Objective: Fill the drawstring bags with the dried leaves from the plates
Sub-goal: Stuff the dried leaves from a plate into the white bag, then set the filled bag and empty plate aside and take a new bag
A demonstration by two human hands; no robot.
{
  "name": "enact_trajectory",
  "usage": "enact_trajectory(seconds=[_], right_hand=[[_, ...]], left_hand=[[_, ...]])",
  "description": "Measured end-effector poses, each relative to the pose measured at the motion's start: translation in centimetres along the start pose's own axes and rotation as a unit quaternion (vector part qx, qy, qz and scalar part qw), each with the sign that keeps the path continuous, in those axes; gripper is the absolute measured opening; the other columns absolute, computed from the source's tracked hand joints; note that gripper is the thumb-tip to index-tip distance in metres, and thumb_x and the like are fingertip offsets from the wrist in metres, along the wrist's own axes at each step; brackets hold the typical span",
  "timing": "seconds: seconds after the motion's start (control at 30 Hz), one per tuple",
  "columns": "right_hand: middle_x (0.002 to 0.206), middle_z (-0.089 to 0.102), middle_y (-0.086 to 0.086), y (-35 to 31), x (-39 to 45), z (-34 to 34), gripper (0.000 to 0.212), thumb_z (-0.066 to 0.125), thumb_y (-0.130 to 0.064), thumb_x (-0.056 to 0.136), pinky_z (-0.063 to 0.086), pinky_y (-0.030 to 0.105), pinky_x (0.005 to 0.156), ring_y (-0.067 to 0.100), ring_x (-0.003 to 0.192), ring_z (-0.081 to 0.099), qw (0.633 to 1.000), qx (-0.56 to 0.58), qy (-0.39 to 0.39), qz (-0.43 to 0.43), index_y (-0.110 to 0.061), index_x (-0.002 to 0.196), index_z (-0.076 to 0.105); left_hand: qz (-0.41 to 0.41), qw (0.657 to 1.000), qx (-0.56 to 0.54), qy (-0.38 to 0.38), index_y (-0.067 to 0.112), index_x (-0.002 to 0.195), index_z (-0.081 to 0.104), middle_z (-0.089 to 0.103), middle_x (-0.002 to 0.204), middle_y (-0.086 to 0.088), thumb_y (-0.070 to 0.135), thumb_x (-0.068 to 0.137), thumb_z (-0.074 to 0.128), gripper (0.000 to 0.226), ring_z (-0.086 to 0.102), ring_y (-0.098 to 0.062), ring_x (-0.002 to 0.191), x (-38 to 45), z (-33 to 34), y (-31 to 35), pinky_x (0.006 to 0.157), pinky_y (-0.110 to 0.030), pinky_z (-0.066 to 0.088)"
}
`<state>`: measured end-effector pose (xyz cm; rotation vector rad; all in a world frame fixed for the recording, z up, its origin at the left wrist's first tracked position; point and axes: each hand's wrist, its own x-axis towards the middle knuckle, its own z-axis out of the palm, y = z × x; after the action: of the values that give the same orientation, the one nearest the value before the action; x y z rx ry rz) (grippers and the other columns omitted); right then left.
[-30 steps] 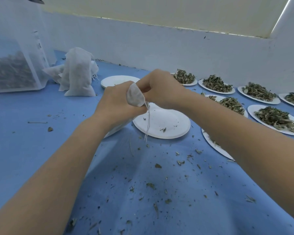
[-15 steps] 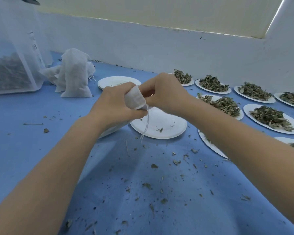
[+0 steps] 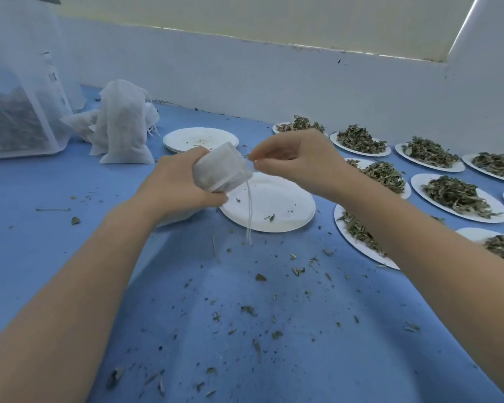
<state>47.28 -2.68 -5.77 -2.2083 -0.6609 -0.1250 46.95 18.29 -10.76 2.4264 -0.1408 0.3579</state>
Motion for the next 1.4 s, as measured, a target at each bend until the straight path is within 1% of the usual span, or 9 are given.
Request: enact_trajectory(seconds=[0.03, 0.13, 0.3, 0.5, 0.63, 0.87, 1.0, 1.23, 1.4], right_hand=[[0.106, 0.068, -0.008, 0.5, -0.2, -0.2, 0.024, 0.069, -0.026, 0.081, 0.05, 0.021, 0.085, 0.003, 0.1, 0.062, 0.998, -0.042, -0.009, 0.041, -0.027, 0.105, 0.067], [0.147, 0.035, 0.0, 1.8, -0.8, -0.4, 0.094, 0.069, -0.062, 0.068, 0.034, 0.029, 0.094, 0.019, 0.132, 0.036, 0.951, -0.204, -0.136, 0.188, -0.024, 0.144, 0.029], [0.149, 0.028, 0.006, 2.5, -1.1, 1.4, 0.136, 0.066, -0.083, 0.041, 0.036, 0.039, 0.099, 0.027, 0.134, 0.031, 0.913, -0.253, -0.199, 0.251, -0.028, 0.149, 0.005], [0.147, 0.023, 0.012, 2.1, -1.6, 2.3, 0.141, 0.073, -0.078, 0.038, 0.032, 0.047, 0.102, 0.032, 0.137, 0.017, 0.931, -0.23, -0.131, 0.253, -0.026, 0.149, 0.002], [0.142, 0.031, 0.01, 0.3, -0.3, 2.8, 0.137, 0.072, -0.079, 0.036, 0.033, 0.044, 0.103, 0.029, 0.133, 0.022, 0.956, -0.208, -0.068, 0.195, -0.022, 0.147, 0.015], [0.133, 0.04, 0.012, -1.1, 8.1, 5.7, 0.12, 0.066, -0.082, 0.048, 0.033, 0.039, 0.096, 0.031, 0.127, 0.028, 0.966, -0.191, 0.017, 0.173, -0.012, 0.138, 0.032], [0.132, 0.044, 0.011, -0.2, 13.2, 8.1, 0.108, 0.059, -0.086, 0.053, 0.022, 0.033, 0.082, 0.03, 0.126, 0.029, 0.957, -0.211, 0.021, 0.196, -0.009, 0.127, 0.042], [0.125, 0.047, 0.013, 2.1, 16.8, 11.4, 0.095, 0.044, -0.087, 0.064, 0.031, 0.037, 0.092, 0.032, 0.118, 0.035, 0.948, -0.257, 0.01, 0.186, -0.009, 0.117, 0.054], [0.149, 0.02, 0.013, 2.7, 15.1, 11.9, 0.091, 0.046, -0.083, 0.069, 0.012, 0.054, 0.112, 0.04, 0.138, 0.009, 0.96, -0.236, 0.031, 0.149, -0.022, 0.138, 0.04]], left_hand=[[-0.006, 1.0, -0.003, 0.005, 0.033, 0.084, 0.053, 0.058, 0.081, 0.014, 0.048, 0.047, 0.068, 0.042, 0.05, -0.002, 0.082, 0.1, 0.0, -0.1, 0.064, -0.026, 0.043], [-0.014, 1.0, -0.003, 0.012, 0.032, 0.088, 0.054, 0.059, 0.084, 0.013, 0.048, 0.047, 0.065, 0.045, 0.051, -0.01, 0.086, 0.1, 0.0, -0.3, 0.065, -0.024, 0.043], [-0.02, 1.0, 0.008, 0.008, 0.032, 0.086, 0.053, 0.058, 0.081, 0.013, 0.046, 0.049, 0.064, 0.041, 0.05, -0.002, 0.08, 0.1, 0.4, -0.3, 0.062, -0.024, 0.041], [-0.056, 0.997, -0.029, 0.05, 0.029, 0.093, 0.051, 0.056, 0.088, 0.005, 0.04, 0.061, 0.071, 0.039, 0.051, -0.014, 0.083, -0.1, -0.6, 0.1, 0.059, -0.027, 0.037], [-0.103, 0.971, -0.125, 0.174, 0.025, 0.102, 0.045, 0.048, 0.084, 0.019, 0.037, 0.068, 0.075, 0.047, 0.046, 0.004, 0.071, 0.2, -2.7, 0.0, 0.054, -0.015, 0.031], [-0.16, 0.932, -0.194, 0.261, 0.008, 0.135, 0.025, 0.032, 0.135, -0.011, 0.015, 0.069, 0.062, 0.076, 0.039, -0.027, 0.12, 1.4, -4.6, -2.2, 0.101, -0.038, 0.038], [-0.157, 0.938, -0.149, 0.272, 0.013, 0.147, -0.002, 0.011, 0.146, -0.01, 0.002, 0.086, 0.051, 0.082, 0.03, -0.02, 0.127, 1.5, -4.4, -4.3, 0.097, -0.022, 0.033], [-0.101, 0.933, -0.033, 0.344, 0.006, 0.116, 0.048, 0.035, 0.122, -0.009, -0.006, 0.081, 0.055, 0.038, 0.047, -0.025, 0.109, 1.7, -3.0, -6.4, 0.092, -0.026, 0.04], [-0.054, 0.956, -0.023, 0.288, 0.011, 0.115, 0.054, 0.047, 0.113, 0.001, -0.001, 0.087, 0.052, 0.031, 0.05, -0.016, 0.103, 2.0, -2.3, -6.9, 0.081, -0.011, 0.031]])
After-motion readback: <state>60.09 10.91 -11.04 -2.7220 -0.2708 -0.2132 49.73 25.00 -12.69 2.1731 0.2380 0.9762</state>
